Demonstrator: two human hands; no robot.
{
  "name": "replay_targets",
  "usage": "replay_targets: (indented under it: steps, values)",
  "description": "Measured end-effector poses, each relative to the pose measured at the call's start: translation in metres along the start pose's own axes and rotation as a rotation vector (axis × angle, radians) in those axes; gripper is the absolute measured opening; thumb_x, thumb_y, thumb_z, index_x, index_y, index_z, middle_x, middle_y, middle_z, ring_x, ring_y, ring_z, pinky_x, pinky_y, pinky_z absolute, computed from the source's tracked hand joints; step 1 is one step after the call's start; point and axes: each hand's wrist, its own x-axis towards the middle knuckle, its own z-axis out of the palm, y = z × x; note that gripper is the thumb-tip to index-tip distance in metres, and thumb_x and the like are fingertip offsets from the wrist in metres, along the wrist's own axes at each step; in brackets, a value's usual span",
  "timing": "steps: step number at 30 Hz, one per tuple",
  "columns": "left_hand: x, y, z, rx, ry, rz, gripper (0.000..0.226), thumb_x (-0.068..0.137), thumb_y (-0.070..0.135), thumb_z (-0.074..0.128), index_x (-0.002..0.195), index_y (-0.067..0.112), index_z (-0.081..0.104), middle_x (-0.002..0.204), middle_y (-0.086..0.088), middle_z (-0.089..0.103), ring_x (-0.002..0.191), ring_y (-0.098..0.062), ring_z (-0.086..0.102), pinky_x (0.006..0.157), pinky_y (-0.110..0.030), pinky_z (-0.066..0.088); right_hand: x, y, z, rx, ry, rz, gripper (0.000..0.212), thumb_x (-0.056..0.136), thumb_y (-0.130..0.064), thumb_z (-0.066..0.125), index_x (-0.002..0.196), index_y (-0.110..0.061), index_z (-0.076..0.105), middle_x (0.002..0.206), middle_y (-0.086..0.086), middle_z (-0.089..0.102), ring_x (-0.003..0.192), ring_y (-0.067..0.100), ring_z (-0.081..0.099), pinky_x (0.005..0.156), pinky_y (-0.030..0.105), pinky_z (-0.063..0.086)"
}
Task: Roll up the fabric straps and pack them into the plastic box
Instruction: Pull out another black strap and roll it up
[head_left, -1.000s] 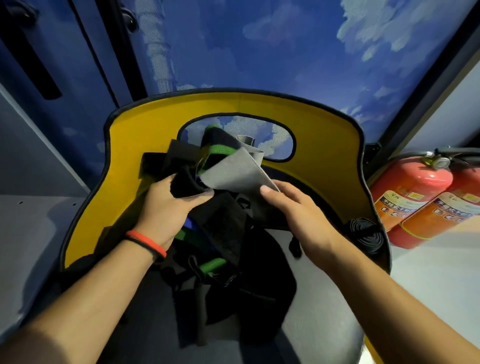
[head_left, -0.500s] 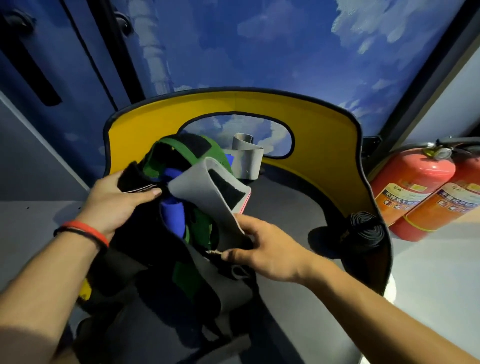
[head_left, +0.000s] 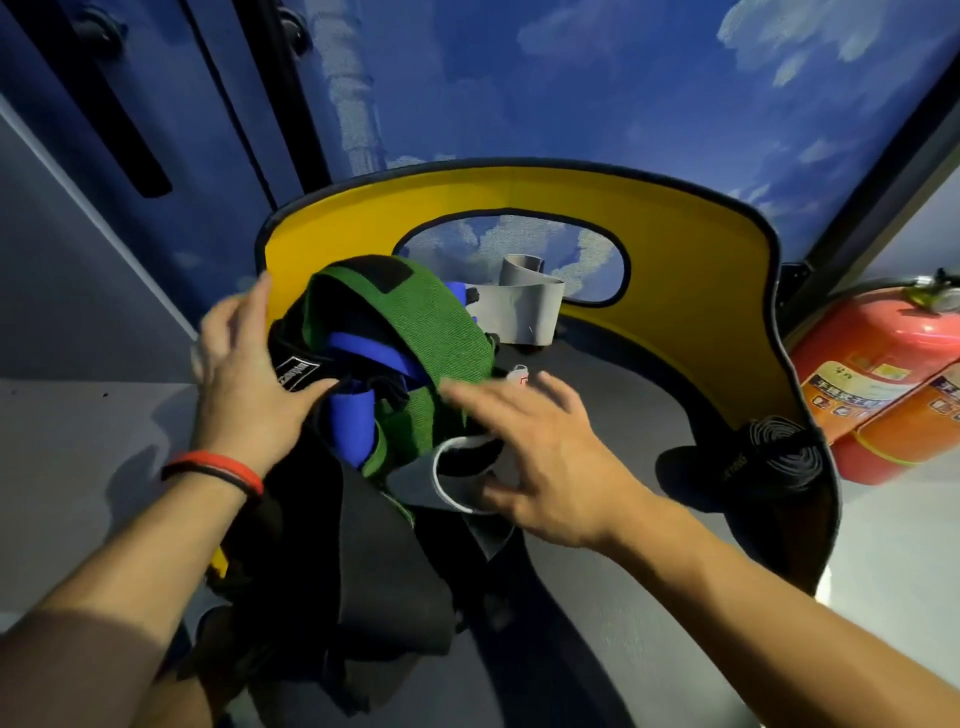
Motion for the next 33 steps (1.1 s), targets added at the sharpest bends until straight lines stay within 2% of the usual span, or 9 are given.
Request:
replay_targets:
  steps: [2,5,10,14,16,19,23,28,33]
  values:
    - [-0.004,0.008,-0.004,0.192,-0.054,0.369,0.092,0.076,0.008,0.083,0.152,0.033,0.040,0.155,-0.003,0.034,0.139,-0.035,0.031,0.114,-0.056,0.033,-0.002,0.001,0.010,-0.127,-0.088,-0.098,0.039,0.085,-0.041,0.062,0.124,-0.037,0.064,0.124,-0.014,0.062,0.123,0.015,0.054,0.114,0.044,0.026]
    - [-0.001,0.008,-0.006,0.250,-0.164,0.610,0.065,0.083,0.005,0.075,0.138,0.036,0.059,0.151,0.005,0.044,0.131,-0.031,0.042,0.106,-0.056,0.040,-0.015,0.017,0.017,-0.238,-0.153,-0.067,0.034,0.088,-0.039,0.054,0.118,-0.041,0.070,0.113,-0.016,0.068,0.115,0.012,0.059,0.106,0.038,0.035]
    - [0.008,-0.021,-0.007,0.158,-0.291,0.441,0.044,0.099,0.012,0.059,0.136,0.034,0.060,0.144,-0.003,0.056,0.134,-0.029,0.044,0.116,-0.041,0.029,-0.041,0.051,0.000,-0.336,-0.165,0.127,0.043,0.091,-0.029,0.047,0.128,-0.042,0.065,0.140,-0.015,0.057,0.138,0.009,0.047,0.118,0.046,0.019]
    - [0.006,-0.028,-0.010,0.032,-0.379,0.318,0.040,0.102,0.021,0.048,0.133,0.045,0.053,0.149,0.001,0.050,0.145,-0.023,0.031,0.120,-0.028,0.013,-0.053,0.073,-0.015,-0.426,-0.429,0.330,0.079,0.097,-0.013,0.048,0.161,-0.040,0.010,0.171,-0.003,0.007,0.157,0.018,0.010,0.124,0.045,0.010]
    - [0.005,-0.022,-0.012,-0.066,-0.462,0.254,0.039,0.092,0.044,0.036,0.127,0.052,0.051,0.151,0.007,0.044,0.148,-0.015,0.023,0.120,-0.022,0.008,-0.052,0.076,-0.017,-0.430,-0.456,0.346,0.081,0.099,-0.016,0.050,0.161,-0.040,0.003,0.171,-0.002,-0.001,0.157,0.020,0.004,0.125,0.049,0.007]
    - [0.004,-0.015,-0.015,-0.135,-0.516,0.241,0.053,0.079,0.068,0.040,0.127,0.052,0.055,0.151,0.014,0.042,0.150,-0.007,0.017,0.119,-0.023,0.007,-0.044,0.069,-0.020,-0.382,-0.310,0.243,0.060,0.097,-0.022,0.052,0.150,-0.047,0.039,0.163,-0.003,0.028,0.151,0.022,0.027,0.120,0.051,0.017]
    - [0.001,-0.007,-0.016,-0.056,-0.546,0.377,0.063,0.068,0.065,0.060,0.129,0.052,0.054,0.153,0.017,0.038,0.151,-0.005,0.014,0.116,-0.016,0.007,-0.027,0.051,-0.019,-0.293,-0.028,0.096,0.037,0.088,-0.019,0.052,0.116,-0.035,0.070,0.123,-0.003,0.065,0.111,0.028,0.062,0.094,0.043,0.043]
    - [-0.014,0.012,-0.001,-0.079,-0.507,0.461,0.022,0.078,0.031,0.085,0.088,0.040,0.067,0.154,0.005,0.041,0.150,-0.015,0.019,0.121,-0.038,0.019,-0.008,0.017,-0.009,-0.146,0.153,0.022,0.062,0.088,-0.032,0.073,0.146,-0.023,0.053,0.125,0.003,0.058,0.107,0.030,0.057,0.083,0.043,0.052]
    - [-0.018,0.027,-0.002,-0.241,-0.533,0.438,0.022,0.080,0.013,0.079,0.082,0.025,0.060,0.151,0.006,0.046,0.148,-0.009,0.028,0.117,-0.030,0.024,0.016,-0.010,0.014,0.005,0.181,0.213,0.090,0.080,-0.052,0.077,0.151,-0.020,0.032,0.134,0.007,0.047,0.118,0.030,0.050,0.095,0.042,0.048]
